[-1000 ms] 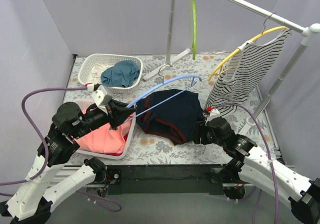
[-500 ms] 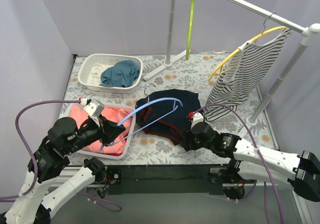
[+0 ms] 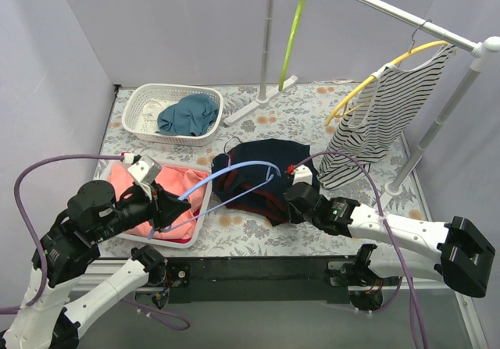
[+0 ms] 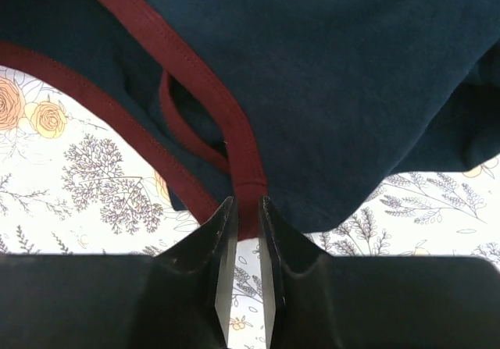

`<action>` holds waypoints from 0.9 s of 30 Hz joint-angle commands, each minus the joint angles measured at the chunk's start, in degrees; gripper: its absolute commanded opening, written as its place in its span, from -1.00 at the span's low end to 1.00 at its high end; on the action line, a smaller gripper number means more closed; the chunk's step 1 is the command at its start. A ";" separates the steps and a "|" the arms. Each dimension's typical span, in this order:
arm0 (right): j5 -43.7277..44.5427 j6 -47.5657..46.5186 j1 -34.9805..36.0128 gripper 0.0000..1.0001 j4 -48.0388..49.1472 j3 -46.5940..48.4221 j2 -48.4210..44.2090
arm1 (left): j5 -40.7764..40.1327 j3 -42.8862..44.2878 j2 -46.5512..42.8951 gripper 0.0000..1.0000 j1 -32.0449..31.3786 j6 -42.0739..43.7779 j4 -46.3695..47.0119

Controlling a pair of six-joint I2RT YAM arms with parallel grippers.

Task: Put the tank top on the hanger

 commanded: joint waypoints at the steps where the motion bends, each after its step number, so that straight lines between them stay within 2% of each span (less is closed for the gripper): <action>1: -0.14 -1.03 0.31 -0.39 -0.96 2.65 0.14 | -1.53 4.59 2.88 -1.00 -0.08 3.40 -1.33; 5: -4.62 -2.08 0.40 -0.08 -0.70 1.77 1.36 | -3.39 6.09 4.11 -1.00 -0.08 5.33 -1.68; 9: -3.06 -2.52 0.40 -0.09 -0.87 0.98 3.13 | -3.74 6.36 4.64 -1.00 -0.08 6.22 -2.38; 11: 0.02 -2.70 0.31 -0.20 -2.36 1.59 3.66 | -2.25 5.66 4.64 -1.00 -0.08 6.92 -1.94; 14: 2.83 -2.79 -0.65 -0.70 -4.38 2.82 2.52 | 2.04 4.16 4.99 -1.00 -0.08 8.41 -1.24; 17: 2.40 -3.93 -2.93 -0.97 -4.83 3.26 1.11 | 5.31 1.88 3.59 -1.00 -0.17 9.55 0.16; 27: 0.82 -6.39 -7.16 -0.97 -5.62 5.54 -1.79 | 9.97 3.45 8.42 -1.00 -0.17 11.23 0.08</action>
